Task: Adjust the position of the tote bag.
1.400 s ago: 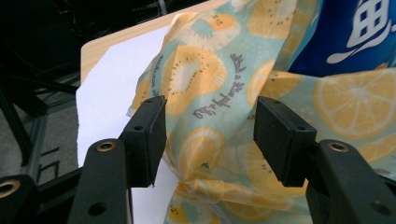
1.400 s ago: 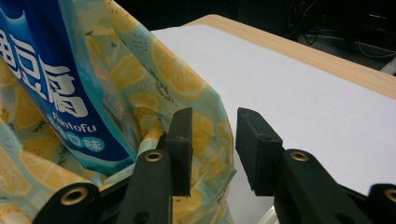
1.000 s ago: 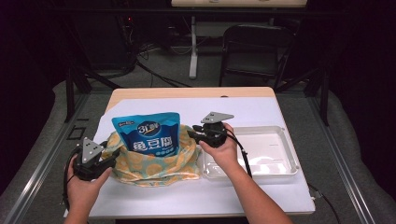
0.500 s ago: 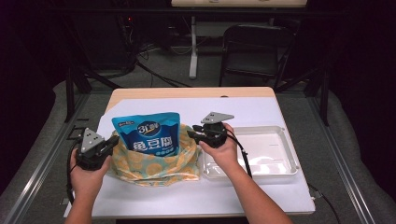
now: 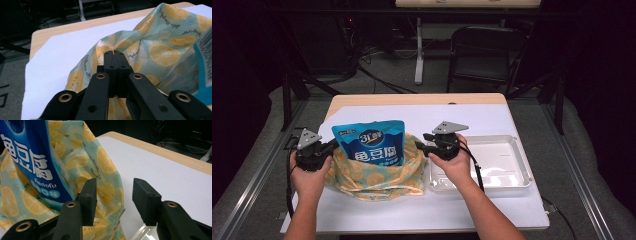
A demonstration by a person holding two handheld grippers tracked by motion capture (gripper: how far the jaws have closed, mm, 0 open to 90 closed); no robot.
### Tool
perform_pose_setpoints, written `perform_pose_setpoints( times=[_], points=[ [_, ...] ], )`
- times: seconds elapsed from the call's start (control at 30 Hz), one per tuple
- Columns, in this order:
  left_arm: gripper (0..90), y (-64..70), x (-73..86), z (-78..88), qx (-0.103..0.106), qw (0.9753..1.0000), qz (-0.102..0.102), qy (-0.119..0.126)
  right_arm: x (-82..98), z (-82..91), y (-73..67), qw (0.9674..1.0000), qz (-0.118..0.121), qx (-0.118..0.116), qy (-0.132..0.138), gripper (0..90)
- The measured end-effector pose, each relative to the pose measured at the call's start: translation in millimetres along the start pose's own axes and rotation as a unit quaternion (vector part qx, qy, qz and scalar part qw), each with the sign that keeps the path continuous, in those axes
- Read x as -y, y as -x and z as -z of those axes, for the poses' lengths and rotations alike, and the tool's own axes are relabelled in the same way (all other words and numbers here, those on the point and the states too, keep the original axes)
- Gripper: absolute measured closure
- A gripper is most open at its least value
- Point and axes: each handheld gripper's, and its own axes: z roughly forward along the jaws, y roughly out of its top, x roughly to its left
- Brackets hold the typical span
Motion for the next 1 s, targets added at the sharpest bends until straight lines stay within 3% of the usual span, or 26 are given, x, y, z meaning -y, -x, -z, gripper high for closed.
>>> perform_pose_setpoints(
  times=[0.47, 0.7, 0.83, 1.0],
  points=[
    [90.0, -9.2, 15.9, -32.2, 0.007, 0.9984, 0.01, -0.056, 2.8, 16.3, -11.0, 1.0, 0.008, 0.002, 0.004, 51.8],
    [90.0, -9.0, 19.2, -36.1, 0.008, 0.9973, 0.008, -0.072, 7.6, 14.5, -16.9, 0.9998, 0.017, 0.001, -0.008, 51.9],
    [90.0, -11.4, 24.2, -36.7, 0.015, 0.9967, 0.026, -0.075, 10.1, 11.1, -18.1, 0.9997, 0.019, 0.0, -0.015, 51.6],
    [90.0, -12.3, 28.4, -36.4, 0.016, 0.9959, 0.027, -0.084, 11.5, 5.8, -20.4, 0.9996, 0.022, 0.0, -0.02, 50.5]
  ],
)
